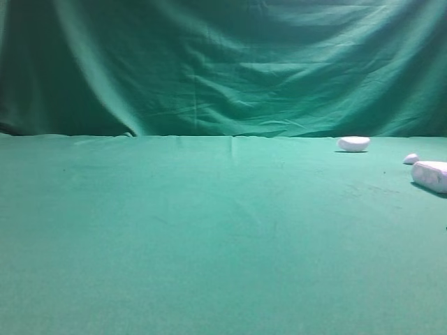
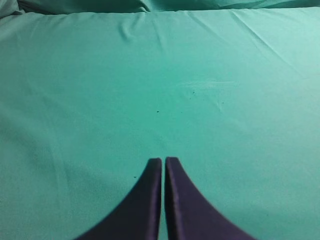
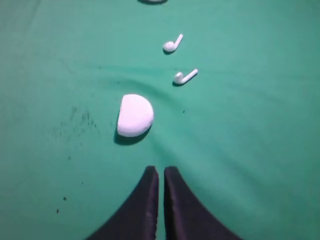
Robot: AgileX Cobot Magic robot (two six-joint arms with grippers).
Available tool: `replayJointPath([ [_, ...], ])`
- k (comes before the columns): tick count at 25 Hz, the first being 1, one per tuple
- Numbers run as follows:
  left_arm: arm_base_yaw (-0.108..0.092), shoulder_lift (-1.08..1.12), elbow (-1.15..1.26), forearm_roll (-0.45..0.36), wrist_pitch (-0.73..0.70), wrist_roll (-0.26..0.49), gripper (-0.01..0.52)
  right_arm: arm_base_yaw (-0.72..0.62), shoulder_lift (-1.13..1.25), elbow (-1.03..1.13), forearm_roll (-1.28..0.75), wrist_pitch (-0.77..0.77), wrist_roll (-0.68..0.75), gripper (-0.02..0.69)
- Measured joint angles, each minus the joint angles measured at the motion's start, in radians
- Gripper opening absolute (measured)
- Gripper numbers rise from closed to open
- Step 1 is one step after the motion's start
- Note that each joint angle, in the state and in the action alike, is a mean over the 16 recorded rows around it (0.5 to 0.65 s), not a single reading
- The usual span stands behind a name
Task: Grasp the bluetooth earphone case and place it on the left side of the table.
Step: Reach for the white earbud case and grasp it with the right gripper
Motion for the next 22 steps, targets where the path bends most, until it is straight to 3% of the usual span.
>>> replayJointPath([
  [6,0.000,0.000,0.000,0.000,0.000,0.000,0.000,0.069,0.273,-0.108,-0.038,-0.009,0.019,0.111],
  [17,0.000,0.000,0.000,0.000,0.000,0.000,0.000,0.110,0.680,-0.270,-0.108,-0.107,0.169,0.491],
  [22,0.000,0.000,0.000,0.000,0.000,0.000,0.000,0.110,0.797,-0.315,-0.140,-0.120,0.222,0.564],
])
